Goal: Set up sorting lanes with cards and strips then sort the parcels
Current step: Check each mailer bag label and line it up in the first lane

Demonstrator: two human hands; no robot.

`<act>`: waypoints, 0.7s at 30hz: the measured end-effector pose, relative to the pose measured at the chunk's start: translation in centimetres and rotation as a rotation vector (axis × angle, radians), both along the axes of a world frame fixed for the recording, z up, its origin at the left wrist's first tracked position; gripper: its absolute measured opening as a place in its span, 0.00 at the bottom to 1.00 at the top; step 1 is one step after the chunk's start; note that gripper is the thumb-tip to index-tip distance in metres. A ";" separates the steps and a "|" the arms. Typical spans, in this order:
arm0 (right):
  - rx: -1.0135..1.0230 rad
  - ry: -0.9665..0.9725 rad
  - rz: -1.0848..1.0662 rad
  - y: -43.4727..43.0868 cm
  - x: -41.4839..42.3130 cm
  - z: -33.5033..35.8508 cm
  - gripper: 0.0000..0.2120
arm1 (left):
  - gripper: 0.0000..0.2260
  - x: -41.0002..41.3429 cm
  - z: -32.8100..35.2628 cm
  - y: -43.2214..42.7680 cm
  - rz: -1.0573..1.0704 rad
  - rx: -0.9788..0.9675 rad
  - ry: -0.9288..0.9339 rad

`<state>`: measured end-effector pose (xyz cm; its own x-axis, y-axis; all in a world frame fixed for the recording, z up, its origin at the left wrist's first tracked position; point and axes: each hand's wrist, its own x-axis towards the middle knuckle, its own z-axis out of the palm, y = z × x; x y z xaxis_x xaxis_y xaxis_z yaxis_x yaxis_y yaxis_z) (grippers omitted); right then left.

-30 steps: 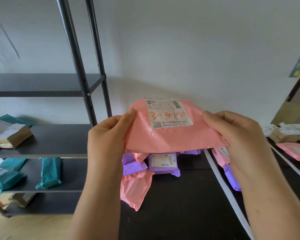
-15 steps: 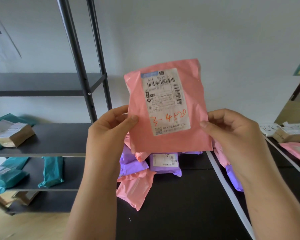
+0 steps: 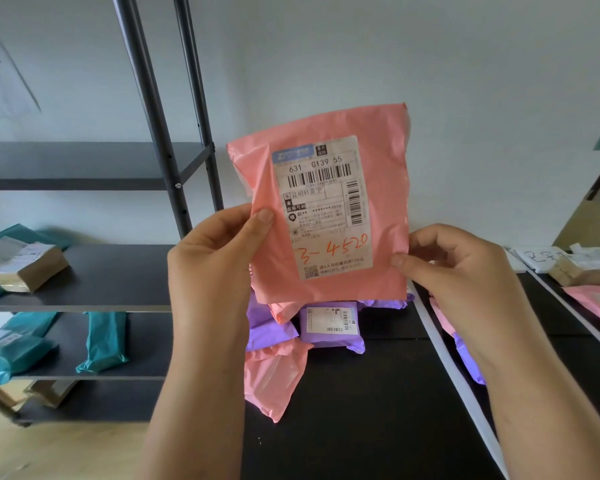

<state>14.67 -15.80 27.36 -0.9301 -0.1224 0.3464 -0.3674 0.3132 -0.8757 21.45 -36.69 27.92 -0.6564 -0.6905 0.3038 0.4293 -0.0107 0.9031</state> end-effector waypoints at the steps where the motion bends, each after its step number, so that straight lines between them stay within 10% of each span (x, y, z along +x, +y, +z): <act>1: -0.001 -0.001 0.001 0.0 -0.1 -0.1 0.05 | 0.05 -0.1 0.0 0.0 -0.001 -0.003 0.008; 21: 0.282 0.150 -0.364 6.6 2.4 -4.1 0.15 | 0.10 -4.5 -5.5 7.3 -0.305 -0.540 -0.334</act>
<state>17.07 -9.16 23.31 -0.8725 0.0933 0.4797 -0.3054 0.6622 -0.6843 16.96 -29.42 22.38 -0.9146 -0.2701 0.3009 0.1776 0.4002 0.8991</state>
